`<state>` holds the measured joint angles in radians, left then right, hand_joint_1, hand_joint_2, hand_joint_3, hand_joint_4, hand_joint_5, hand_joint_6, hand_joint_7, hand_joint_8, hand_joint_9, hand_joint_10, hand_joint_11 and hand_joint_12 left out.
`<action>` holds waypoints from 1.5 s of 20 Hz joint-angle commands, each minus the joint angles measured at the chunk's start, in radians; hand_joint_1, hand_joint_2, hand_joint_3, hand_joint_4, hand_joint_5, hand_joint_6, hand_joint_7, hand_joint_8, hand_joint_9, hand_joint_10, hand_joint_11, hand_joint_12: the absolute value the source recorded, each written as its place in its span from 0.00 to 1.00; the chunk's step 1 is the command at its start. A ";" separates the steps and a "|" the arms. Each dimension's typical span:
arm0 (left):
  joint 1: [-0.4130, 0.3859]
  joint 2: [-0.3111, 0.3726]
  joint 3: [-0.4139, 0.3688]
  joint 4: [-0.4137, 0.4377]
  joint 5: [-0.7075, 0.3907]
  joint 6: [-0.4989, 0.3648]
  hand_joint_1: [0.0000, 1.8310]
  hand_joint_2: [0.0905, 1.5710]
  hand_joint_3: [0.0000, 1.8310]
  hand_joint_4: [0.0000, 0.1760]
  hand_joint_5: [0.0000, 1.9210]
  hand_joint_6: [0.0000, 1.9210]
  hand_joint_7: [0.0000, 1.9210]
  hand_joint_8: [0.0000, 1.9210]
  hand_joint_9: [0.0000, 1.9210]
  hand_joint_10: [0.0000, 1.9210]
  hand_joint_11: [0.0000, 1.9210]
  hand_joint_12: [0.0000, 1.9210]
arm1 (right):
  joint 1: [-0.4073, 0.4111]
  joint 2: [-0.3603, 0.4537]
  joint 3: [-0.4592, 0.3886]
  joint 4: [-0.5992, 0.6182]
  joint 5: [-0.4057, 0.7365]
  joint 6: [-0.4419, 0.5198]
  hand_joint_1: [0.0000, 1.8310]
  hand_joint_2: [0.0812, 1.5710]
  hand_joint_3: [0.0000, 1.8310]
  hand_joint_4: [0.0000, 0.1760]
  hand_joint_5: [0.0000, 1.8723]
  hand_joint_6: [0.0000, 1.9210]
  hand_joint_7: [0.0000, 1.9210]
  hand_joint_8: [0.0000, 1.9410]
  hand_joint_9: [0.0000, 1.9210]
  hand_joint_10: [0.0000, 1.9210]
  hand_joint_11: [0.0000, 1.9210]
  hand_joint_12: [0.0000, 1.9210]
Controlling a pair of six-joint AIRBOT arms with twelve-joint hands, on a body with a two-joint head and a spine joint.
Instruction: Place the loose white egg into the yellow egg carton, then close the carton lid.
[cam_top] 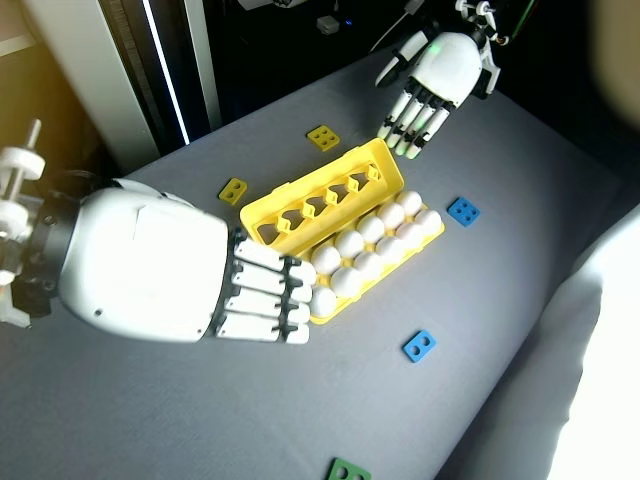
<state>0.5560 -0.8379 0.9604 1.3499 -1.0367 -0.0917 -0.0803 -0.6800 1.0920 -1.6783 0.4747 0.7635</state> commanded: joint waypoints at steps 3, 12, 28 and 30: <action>0.010 0.006 -0.004 -0.062 -0.033 0.016 0.00 0.85 0.00 0.00 0.30 0.00 0.28 0.00 0.22 0.00 0.00 0.41 | 0.000 0.015 0.001 0.048 0.002 0.030 0.26 0.59 0.00 0.00 0.06 0.00 0.05 0.00 0.04 0.00 0.00 0.07; 0.028 -0.001 -0.042 -0.091 0.010 0.040 0.00 0.84 0.00 0.00 0.21 0.00 0.19 0.00 0.14 0.00 0.00 0.29 | -0.017 0.017 0.000 0.048 0.002 0.031 0.26 0.59 0.00 0.00 0.05 0.00 0.05 0.00 0.05 0.00 0.00 0.13; 0.023 -0.007 -0.091 -0.107 0.042 0.061 0.00 0.75 0.00 0.00 0.03 0.00 0.03 0.00 0.01 0.00 0.00 0.00 | -0.026 0.018 0.001 0.048 0.002 0.030 0.33 0.57 0.00 0.00 0.06 0.00 0.05 0.00 0.04 0.00 0.00 0.08; 0.005 -0.010 -0.076 -0.122 0.042 0.052 0.00 0.75 0.00 0.00 0.03 0.00 0.03 0.00 0.01 0.00 0.00 0.00 | -0.027 0.018 0.001 0.048 0.002 0.030 0.33 0.58 0.00 0.00 0.06 0.00 0.05 0.00 0.05 0.00 0.00 0.08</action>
<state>0.5732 -0.8524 0.8829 1.3174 -0.9096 -0.0433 -0.1165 -0.6777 1.0920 -1.6764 0.4767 0.7891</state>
